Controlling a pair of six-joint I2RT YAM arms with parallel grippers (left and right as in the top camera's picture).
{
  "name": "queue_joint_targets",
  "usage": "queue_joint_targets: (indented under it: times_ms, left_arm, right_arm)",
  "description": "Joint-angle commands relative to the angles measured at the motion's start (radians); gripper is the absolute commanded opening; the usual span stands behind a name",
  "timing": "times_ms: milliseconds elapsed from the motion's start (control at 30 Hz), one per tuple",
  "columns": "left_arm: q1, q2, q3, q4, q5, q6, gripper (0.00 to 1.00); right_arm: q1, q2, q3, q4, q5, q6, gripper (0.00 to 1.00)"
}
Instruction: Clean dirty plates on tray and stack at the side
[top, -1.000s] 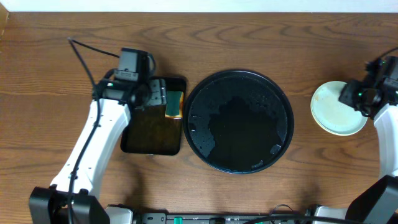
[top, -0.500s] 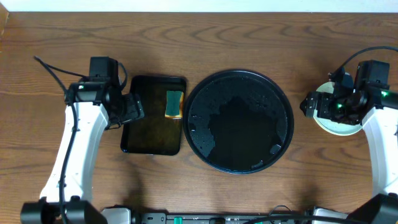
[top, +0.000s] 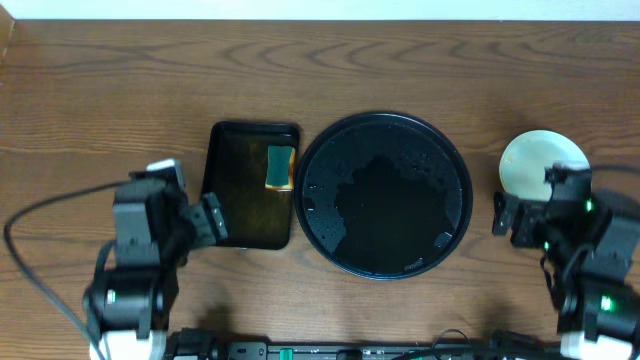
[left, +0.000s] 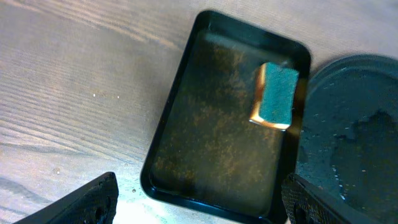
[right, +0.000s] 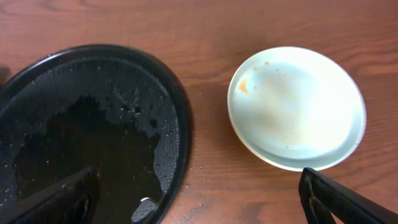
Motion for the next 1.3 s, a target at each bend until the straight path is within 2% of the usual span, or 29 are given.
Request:
queue_joint_targets:
  times_ms: [0, 400, 933, 1000, 1267]
  left_arm:
    - [0.003, -0.094, -0.025, 0.006, 0.013, 0.020, 0.85]
    - [0.003, -0.130, -0.025, 0.002, 0.013, 0.020, 0.85]
    - [0.003, -0.130, -0.025, 0.002, 0.013, 0.020, 0.85]
    - [0.003, -0.130, -0.025, 0.002, 0.012, 0.020, 0.85]
    - [0.003, -0.130, -0.025, 0.002, 0.012, 0.020, 0.85]
  right_arm:
    - [0.001, -0.103, -0.051, -0.018, 0.033, -0.009, 0.99]
    - [0.000, -0.153, -0.059, -0.220, 0.033, -0.008, 0.99]
    - [0.005, -0.185, -0.062, -0.279, 0.052, -0.026, 0.99]
    - [0.033, -0.212, -0.062, -0.277, 0.022, -0.029, 0.99]
    - [0.206, -0.396, -0.076, -0.284, 0.169, -0.046, 0.99]
